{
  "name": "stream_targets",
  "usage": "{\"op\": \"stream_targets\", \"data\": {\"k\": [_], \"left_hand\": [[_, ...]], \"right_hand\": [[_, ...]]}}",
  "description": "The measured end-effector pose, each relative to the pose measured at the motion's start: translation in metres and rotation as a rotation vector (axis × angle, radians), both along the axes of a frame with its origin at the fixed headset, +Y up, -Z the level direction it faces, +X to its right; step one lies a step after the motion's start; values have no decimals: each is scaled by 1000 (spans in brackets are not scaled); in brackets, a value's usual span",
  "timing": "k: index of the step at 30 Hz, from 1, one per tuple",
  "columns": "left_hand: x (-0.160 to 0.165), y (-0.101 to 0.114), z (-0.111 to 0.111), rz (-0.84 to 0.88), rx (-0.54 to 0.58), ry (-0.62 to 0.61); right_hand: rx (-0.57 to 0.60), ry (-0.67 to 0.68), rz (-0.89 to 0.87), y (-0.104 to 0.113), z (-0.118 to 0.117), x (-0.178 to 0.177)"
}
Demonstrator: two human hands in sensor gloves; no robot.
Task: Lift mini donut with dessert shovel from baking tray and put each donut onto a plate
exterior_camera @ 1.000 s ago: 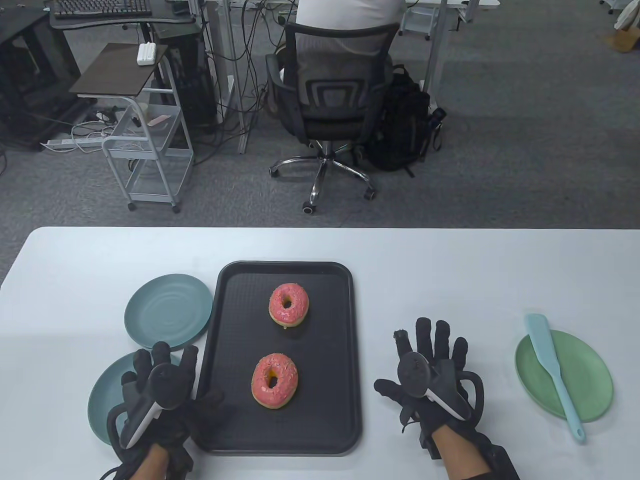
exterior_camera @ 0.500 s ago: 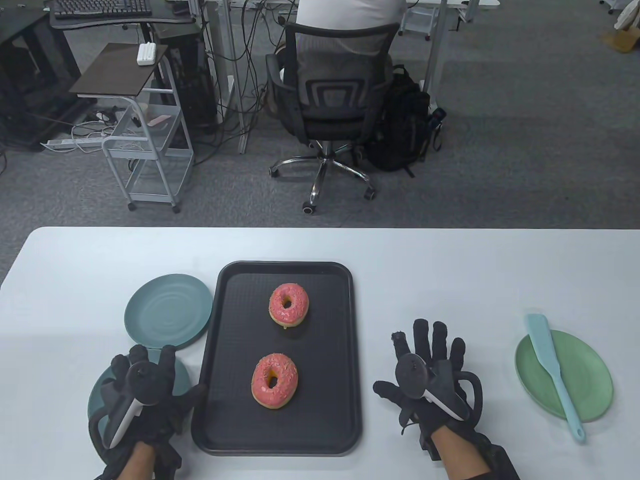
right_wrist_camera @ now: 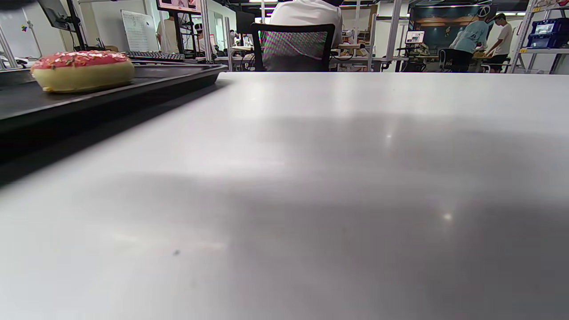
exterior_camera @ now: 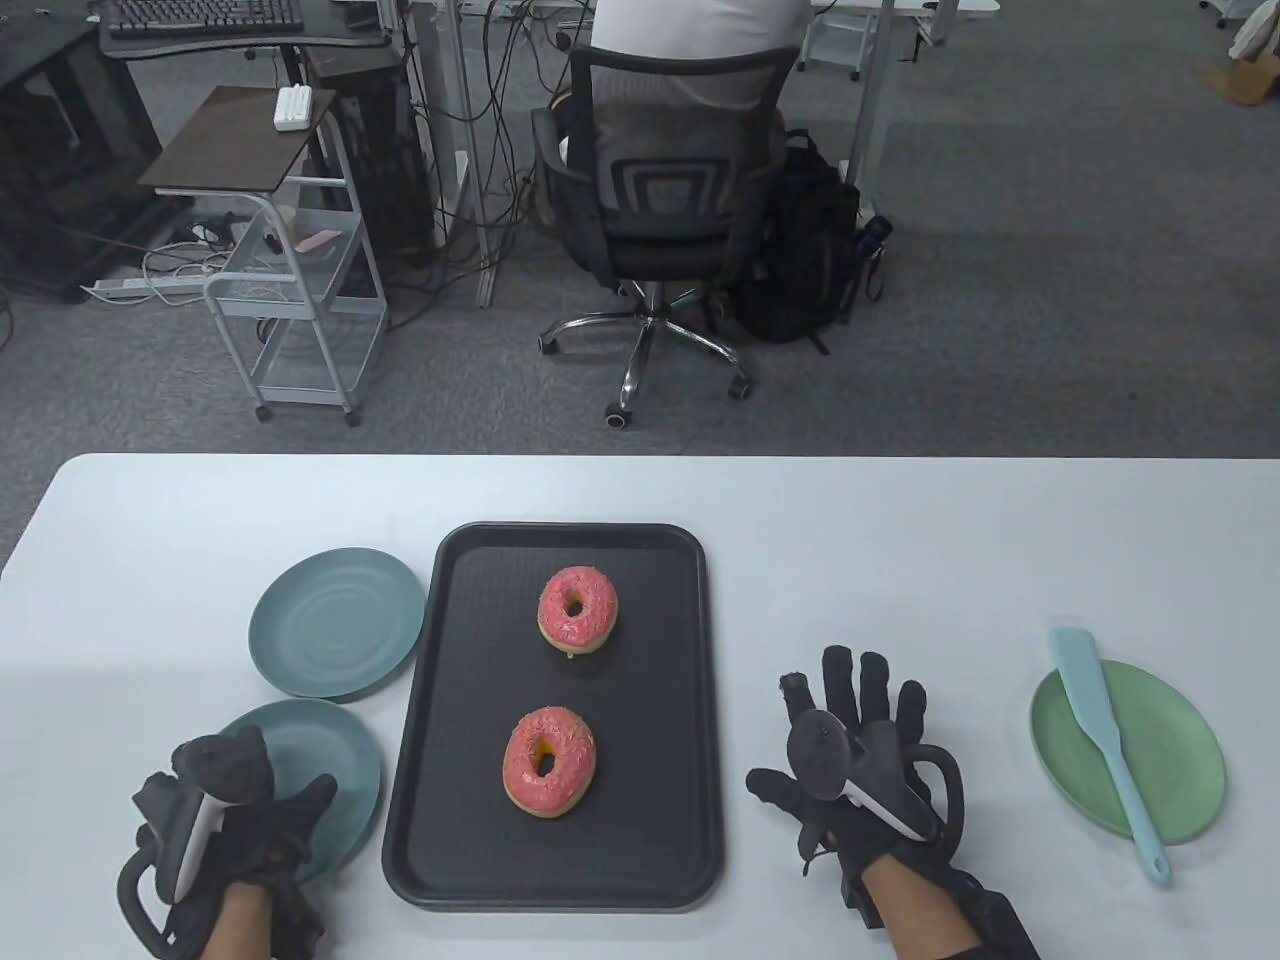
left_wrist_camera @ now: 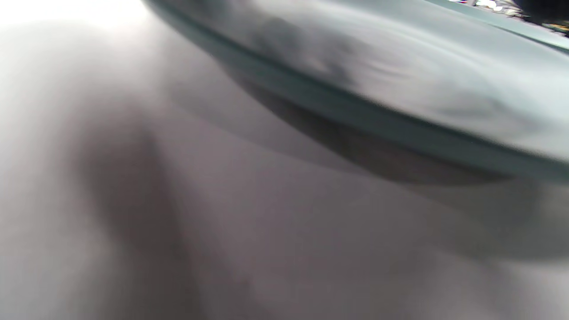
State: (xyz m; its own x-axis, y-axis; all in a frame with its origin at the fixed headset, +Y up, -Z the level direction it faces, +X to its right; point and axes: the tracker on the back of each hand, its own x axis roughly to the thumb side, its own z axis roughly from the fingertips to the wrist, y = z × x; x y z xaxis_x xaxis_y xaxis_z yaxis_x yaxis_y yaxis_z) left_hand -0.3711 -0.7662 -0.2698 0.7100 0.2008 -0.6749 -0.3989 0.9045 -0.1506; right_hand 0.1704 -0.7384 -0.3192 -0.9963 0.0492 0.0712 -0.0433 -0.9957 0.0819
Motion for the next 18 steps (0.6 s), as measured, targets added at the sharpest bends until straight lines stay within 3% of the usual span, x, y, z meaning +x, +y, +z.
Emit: {"op": "stream_targets", "data": {"k": [7,18], "left_hand": [[-8,-12,4,42,-158,110],[-15,0,8,12,-72,196]], "right_hand": [[-11,-4,-10,0,0,1],[-17,-5,-6,1,0,1]]}}
